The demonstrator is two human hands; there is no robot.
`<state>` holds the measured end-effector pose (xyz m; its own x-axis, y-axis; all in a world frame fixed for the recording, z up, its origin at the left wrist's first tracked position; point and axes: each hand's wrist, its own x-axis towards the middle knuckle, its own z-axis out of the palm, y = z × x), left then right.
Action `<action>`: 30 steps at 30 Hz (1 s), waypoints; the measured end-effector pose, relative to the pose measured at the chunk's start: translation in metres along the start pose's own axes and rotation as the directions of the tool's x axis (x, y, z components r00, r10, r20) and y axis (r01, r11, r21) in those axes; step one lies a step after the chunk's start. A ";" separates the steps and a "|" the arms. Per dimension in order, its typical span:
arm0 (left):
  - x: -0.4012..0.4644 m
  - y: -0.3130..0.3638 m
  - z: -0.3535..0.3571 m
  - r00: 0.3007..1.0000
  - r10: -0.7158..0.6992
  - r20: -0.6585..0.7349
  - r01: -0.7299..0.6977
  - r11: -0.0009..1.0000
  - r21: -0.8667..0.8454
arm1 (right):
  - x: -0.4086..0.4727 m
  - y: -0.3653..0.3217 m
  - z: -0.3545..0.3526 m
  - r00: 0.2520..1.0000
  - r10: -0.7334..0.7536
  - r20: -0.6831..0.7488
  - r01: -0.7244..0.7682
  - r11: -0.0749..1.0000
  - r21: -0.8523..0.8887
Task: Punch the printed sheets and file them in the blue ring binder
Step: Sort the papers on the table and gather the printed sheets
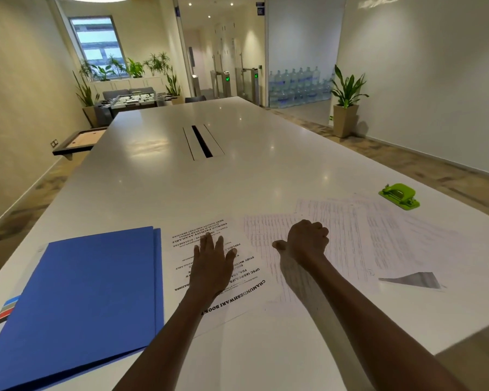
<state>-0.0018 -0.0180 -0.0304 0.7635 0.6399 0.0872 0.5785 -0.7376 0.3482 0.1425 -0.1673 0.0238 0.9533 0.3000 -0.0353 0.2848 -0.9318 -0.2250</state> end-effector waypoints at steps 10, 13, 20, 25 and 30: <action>0.000 0.032 0.011 0.996 0.060 0.072 -0.064 0.996 0.054 | 0.009 -0.004 -0.006 0.997 0.045 0.060 -0.046 0.999 0.003; 0.001 0.040 0.015 0.995 0.063 0.080 -0.067 0.996 0.051 | 0.016 -0.003 -0.011 0.993 0.036 0.113 -0.040 0.998 0.038; 0.003 0.059 0.022 0.994 0.087 0.059 -0.090 0.994 0.060 | 0.026 0.000 -0.009 0.982 -0.078 0.170 0.050 0.985 0.164; 0.006 0.063 0.026 0.994 0.086 0.072 -0.091 0.994 0.061 | 0.029 0.007 -0.010 0.967 -0.151 0.208 0.095 0.962 0.256; 0.013 0.067 0.029 0.992 0.099 0.081 -0.105 0.991 0.077 | 0.029 0.001 -0.014 0.944 -0.242 0.225 0.186 0.951 0.246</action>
<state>0.0554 -0.0653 -0.0329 0.8377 0.5443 0.0451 0.5156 -0.8152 0.2638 0.1716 -0.1627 0.0363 0.8079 0.5550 -0.1983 0.4234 -0.7805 -0.4599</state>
